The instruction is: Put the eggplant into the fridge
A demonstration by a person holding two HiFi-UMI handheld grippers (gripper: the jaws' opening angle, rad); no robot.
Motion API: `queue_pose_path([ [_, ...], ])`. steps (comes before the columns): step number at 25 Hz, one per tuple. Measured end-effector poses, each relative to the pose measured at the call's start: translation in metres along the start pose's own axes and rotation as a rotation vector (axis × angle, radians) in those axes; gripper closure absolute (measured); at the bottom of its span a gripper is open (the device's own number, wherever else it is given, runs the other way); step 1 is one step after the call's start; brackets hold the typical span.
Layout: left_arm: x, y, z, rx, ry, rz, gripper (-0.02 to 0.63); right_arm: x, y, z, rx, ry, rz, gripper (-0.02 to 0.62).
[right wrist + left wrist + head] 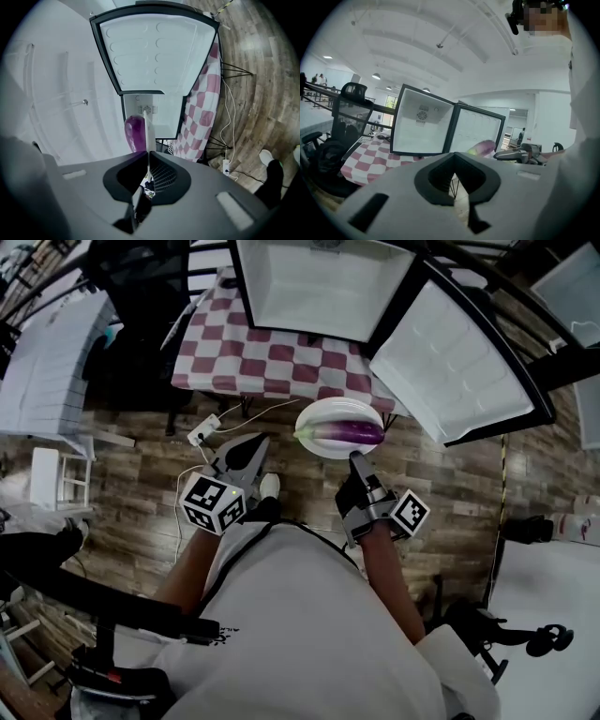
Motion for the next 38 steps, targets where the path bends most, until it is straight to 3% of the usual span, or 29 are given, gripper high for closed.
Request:
queue_pose_path([
  [28,0.039,0.045,-0.147,0.006,-0.129,-0.014,0.600,0.123,-0.016,-0.009,-0.017,-0.004,0.155,0.574],
  [38,0.049,0.051,-0.175,-0.002,-0.151,-0.017,0.600,0.138,-0.015,-0.011,-0.020,-0.032,0.205,0.574],
])
Point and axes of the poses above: the fingertips, and each gripper's own axes: x forward along the fingers, z to its right, y out of its top, the point moved 9 cm from there along -x, backward along the fingers, and after that the axes turned 1 degree about -y, right-handed, at the moved point
